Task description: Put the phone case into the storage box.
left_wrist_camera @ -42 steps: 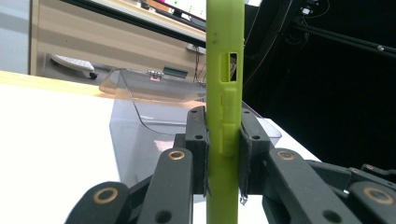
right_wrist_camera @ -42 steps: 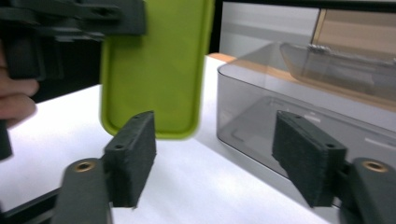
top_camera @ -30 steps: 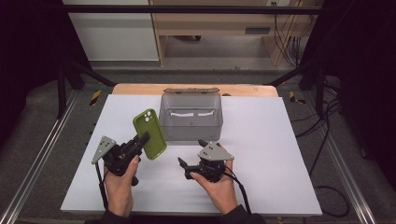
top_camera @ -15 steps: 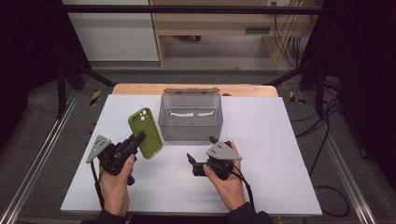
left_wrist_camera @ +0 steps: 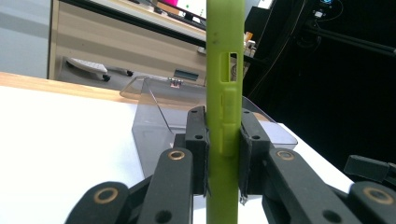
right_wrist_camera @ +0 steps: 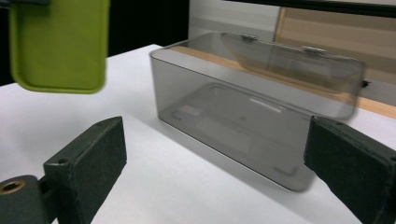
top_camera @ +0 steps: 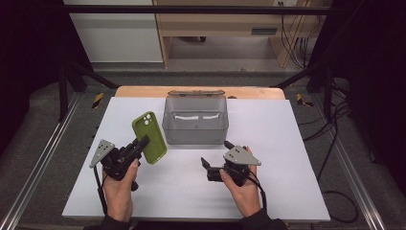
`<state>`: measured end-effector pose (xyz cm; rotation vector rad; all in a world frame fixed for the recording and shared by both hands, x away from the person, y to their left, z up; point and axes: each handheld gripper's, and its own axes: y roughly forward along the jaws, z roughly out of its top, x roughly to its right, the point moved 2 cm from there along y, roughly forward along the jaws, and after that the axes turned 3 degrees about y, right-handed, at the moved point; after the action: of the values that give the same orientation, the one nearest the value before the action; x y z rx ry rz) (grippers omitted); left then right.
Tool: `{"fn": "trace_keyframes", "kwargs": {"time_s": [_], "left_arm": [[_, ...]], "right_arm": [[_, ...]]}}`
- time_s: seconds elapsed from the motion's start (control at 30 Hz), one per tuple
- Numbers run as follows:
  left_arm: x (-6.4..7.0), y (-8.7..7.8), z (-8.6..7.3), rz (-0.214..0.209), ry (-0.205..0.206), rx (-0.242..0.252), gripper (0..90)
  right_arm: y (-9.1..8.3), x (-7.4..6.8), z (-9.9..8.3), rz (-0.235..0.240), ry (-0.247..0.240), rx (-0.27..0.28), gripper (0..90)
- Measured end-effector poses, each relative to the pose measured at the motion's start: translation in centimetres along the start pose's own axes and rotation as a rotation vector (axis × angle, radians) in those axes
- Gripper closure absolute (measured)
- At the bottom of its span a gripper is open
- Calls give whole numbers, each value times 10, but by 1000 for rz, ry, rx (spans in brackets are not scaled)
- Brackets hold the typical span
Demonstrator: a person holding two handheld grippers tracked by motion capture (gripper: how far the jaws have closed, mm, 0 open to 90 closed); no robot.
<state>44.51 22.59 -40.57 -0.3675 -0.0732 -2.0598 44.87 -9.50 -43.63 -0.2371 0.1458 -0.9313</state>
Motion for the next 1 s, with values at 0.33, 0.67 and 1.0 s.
{"fn": "trace_keyframes", "kwargs": {"time_s": [0.33,0.67,1.0], "left_arm": [[1,3,-4,-4,0,-46,776],[4,7,-13,-8,21,-88,776],[8,10,-16,-37,19,-106,775]], "right_arm": [[-29,32,-22,-67,-44,3,76],[-62,62,-29,-113,-62,86,64],[-81,86,-46,-146,-61,90,63]]}}
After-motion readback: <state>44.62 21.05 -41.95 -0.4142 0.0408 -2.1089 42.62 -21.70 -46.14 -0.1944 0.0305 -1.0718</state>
